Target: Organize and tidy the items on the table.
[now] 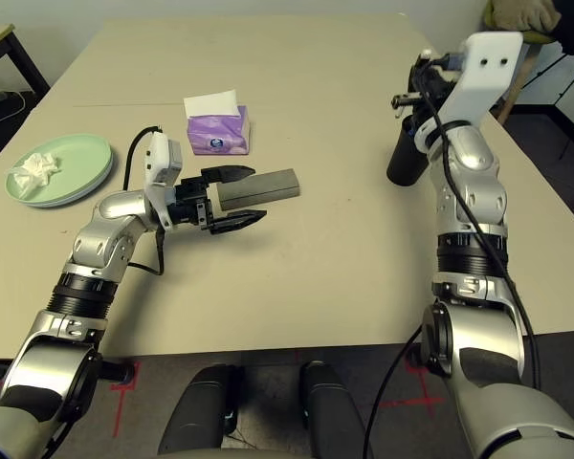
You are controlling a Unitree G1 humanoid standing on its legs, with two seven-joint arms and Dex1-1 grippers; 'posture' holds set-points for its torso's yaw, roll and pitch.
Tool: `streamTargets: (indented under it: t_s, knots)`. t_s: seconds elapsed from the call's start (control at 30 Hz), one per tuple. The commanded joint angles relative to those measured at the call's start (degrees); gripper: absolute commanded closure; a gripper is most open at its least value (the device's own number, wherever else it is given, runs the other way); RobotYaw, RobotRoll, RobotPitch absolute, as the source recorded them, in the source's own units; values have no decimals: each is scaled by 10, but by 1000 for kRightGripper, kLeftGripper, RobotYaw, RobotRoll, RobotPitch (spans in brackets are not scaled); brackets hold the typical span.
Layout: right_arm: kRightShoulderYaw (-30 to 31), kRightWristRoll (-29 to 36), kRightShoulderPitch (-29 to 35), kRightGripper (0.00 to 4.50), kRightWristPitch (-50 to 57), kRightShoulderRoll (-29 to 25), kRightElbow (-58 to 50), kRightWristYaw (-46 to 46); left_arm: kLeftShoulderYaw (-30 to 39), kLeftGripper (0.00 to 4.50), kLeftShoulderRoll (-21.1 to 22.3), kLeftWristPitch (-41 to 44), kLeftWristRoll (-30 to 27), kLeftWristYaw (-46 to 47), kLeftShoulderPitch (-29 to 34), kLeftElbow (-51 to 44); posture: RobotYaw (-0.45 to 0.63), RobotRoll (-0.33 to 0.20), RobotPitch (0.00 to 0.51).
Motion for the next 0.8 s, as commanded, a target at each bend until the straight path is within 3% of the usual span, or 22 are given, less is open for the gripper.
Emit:
streamTargets:
  t_s: [0.03,0.27,0.8]
  knots:
    - [-17,13,-12,4084,20,-1,-3,-27,-6,0,-1,-5,1,-6,-3,4,169,0,93]
    - [-38,16,-35,4084,99,-10,-13,-100,-5,0,0,-5,1,-7,-5,6,163,0,91]
    - [-27,20,-53,4084,246,-27,-69,-130,-6,0,-5,-7,2,-8,-8,11,155,0,92]
